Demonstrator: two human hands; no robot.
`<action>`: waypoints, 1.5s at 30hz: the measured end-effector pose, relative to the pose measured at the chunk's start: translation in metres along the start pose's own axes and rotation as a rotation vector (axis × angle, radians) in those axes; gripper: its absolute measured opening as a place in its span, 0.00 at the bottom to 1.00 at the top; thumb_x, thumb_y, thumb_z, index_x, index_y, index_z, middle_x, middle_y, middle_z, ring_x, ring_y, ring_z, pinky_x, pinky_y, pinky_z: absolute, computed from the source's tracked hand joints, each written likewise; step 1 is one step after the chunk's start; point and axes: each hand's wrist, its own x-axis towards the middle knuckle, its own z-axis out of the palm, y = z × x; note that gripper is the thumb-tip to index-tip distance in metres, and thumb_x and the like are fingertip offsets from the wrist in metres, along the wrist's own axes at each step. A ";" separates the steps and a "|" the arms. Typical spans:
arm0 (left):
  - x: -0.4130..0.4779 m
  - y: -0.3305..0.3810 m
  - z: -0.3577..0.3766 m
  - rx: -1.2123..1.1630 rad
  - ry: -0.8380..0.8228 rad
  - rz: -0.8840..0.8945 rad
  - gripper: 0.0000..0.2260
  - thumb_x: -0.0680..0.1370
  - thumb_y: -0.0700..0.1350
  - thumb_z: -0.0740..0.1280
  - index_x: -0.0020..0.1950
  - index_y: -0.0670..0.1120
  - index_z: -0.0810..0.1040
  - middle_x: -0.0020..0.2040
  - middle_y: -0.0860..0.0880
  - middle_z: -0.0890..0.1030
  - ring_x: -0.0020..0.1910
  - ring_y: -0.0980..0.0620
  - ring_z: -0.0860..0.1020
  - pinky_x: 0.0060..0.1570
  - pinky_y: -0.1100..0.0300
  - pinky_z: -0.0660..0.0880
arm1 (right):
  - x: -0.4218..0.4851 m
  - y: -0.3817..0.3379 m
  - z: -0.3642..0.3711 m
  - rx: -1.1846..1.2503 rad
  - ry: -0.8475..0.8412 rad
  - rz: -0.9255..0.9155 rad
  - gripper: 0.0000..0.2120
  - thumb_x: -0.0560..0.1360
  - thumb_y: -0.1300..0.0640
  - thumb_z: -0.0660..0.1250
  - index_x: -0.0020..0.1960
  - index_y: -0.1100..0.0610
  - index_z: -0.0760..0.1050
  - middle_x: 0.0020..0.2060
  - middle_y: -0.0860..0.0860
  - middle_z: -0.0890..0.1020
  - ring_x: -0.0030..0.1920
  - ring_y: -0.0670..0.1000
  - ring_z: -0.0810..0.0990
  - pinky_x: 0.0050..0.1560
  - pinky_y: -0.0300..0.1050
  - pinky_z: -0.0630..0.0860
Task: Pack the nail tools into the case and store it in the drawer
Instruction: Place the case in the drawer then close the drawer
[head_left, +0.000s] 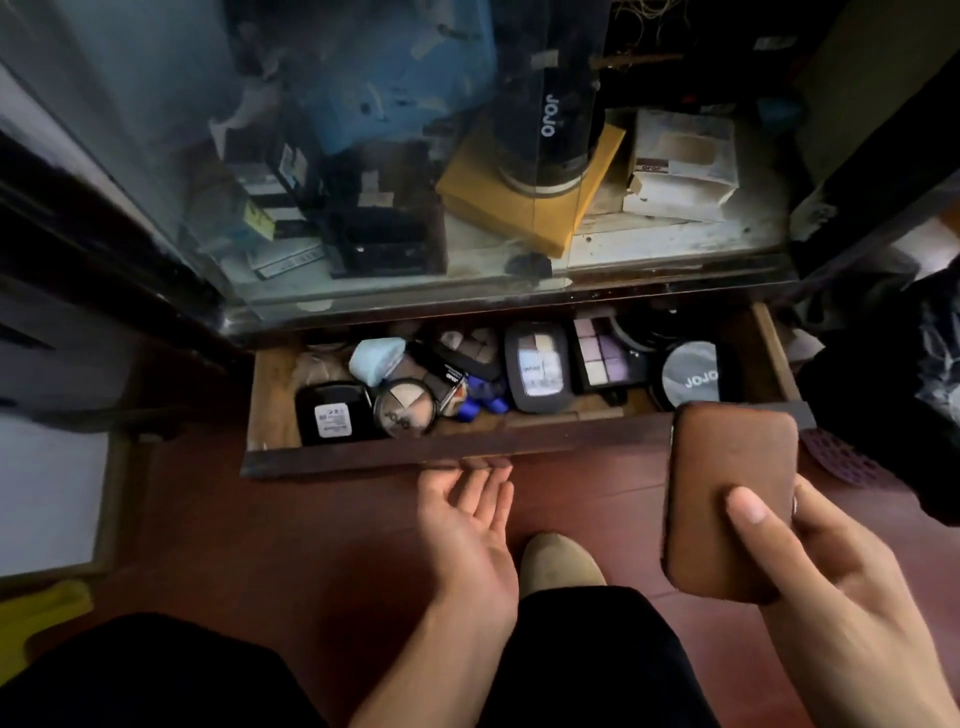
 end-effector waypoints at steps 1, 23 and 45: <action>-0.003 -0.002 -0.004 -0.015 0.016 -0.007 0.10 0.80 0.43 0.59 0.43 0.46 0.77 0.43 0.44 0.84 0.51 0.46 0.83 0.55 0.56 0.76 | 0.001 -0.008 -0.002 -0.040 -0.020 -0.034 0.36 0.65 0.24 0.75 0.63 0.48 0.85 0.45 0.51 0.91 0.45 0.44 0.89 0.46 0.34 0.83; -0.020 0.063 -0.040 -0.148 -0.046 -0.108 0.16 0.65 0.34 0.66 0.53 0.35 0.79 0.60 0.27 0.81 0.61 0.31 0.82 0.58 0.40 0.79 | 0.117 -0.046 0.083 -0.960 -0.706 -0.565 0.14 0.85 0.46 0.62 0.68 0.49 0.75 0.54 0.47 0.83 0.51 0.51 0.82 0.51 0.52 0.79; -0.030 0.073 -0.050 -0.056 -0.083 -0.083 0.28 0.69 0.37 0.68 0.68 0.30 0.75 0.65 0.29 0.79 0.62 0.33 0.83 0.64 0.42 0.80 | 0.089 -0.034 0.058 -1.031 -0.359 -0.609 0.15 0.81 0.45 0.71 0.65 0.47 0.84 0.53 0.44 0.83 0.56 0.45 0.82 0.51 0.36 0.74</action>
